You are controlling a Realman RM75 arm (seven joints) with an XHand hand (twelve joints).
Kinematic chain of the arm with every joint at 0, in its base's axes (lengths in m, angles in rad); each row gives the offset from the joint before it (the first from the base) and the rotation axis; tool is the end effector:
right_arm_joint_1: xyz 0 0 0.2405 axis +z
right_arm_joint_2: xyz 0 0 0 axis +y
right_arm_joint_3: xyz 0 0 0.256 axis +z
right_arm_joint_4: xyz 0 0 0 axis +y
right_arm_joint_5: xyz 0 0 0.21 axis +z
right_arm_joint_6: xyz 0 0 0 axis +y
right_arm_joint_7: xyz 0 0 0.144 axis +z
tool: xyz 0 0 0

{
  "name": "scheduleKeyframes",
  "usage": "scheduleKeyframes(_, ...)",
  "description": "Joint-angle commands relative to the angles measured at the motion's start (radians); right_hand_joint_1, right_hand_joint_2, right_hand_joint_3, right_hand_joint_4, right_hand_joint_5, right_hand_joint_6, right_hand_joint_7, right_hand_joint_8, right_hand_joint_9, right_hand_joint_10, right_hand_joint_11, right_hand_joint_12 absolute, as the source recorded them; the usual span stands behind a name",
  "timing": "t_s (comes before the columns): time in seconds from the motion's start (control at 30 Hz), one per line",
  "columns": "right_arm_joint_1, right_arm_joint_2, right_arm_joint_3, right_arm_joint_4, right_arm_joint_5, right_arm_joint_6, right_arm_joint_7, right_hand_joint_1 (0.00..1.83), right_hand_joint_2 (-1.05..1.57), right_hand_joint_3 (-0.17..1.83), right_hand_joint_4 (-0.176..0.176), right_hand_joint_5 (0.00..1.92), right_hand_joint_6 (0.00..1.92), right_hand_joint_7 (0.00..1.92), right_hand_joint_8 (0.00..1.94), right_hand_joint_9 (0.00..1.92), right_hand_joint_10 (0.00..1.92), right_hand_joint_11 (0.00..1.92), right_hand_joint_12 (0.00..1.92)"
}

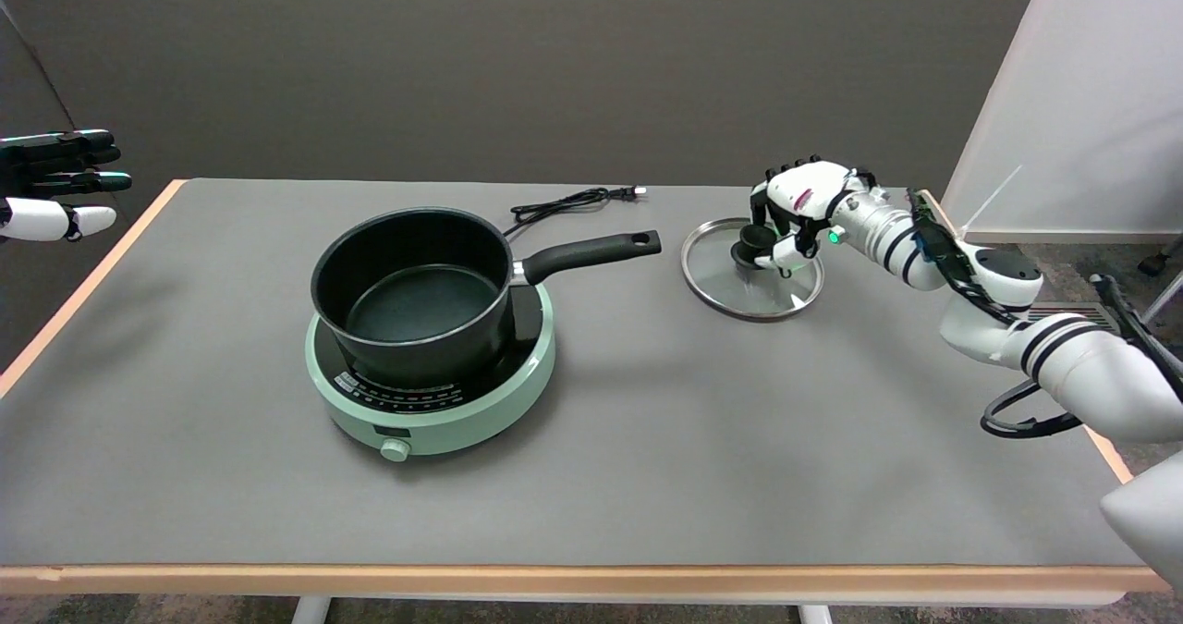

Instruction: Pick up the pot lid.

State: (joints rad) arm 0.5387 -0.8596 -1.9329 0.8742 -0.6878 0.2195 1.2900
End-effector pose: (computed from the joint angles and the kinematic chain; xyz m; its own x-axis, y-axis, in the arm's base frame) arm -0.2347 -0.4419 0.4519 0.9712 -0.1771 -0.1596 0.1564 -0.0319 0.9872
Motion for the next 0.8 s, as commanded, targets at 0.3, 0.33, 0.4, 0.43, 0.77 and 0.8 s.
scheduleKeyframes(0.3, -0.123, 0.013, 0.2, 0.053, 0.087, 0.073, 0.001, 1.18, 1.07, 0.33, -0.05, 0.67, 1.43, 0.9, 1.3, 0.7, 1.77, 0.57, 0.82)
scheduleKeyframes(0.33, -0.124, 0.013, 0.2, 0.053, 0.087, 0.073, 0.001, 1.18, 1.07, 0.33, -0.051, 0.67, 1.43, 0.9, 1.3, 0.7, 1.77, 0.57, 0.82)
scheduleKeyframes(0.4, -0.127, 0.014, 0.2, 0.053, 0.087, 0.073, 0.001, 1.18, 1.07, 0.33, -0.051, 0.67, 1.43, 0.9, 1.3, 0.7, 1.77, 0.57, 0.82)
scheduleKeyframes(0.43, -0.127, 0.014, 0.2, 0.053, 0.087, 0.073, 0.001, 1.18, 1.07, 0.32, -0.052, 0.67, 1.43, 0.9, 1.29, 0.7, 1.77, 0.57, 0.82)
scheduleKeyframes(0.77, -0.127, 0.005, 0.19, 0.043, 0.085, 0.071, 0.001, 1.18, 1.07, 0.32, -0.052, 0.67, 1.43, 0.9, 1.29, 0.69, 1.8, 0.57, 0.83)
scheduleKeyframes(0.8, -0.127, 0.004, 0.188, 0.043, 0.083, 0.067, 0.001, 1.18, 1.07, 0.32, -0.052, 0.67, 1.43, 0.9, 1.29, 0.69, 1.8, 0.57, 0.83)
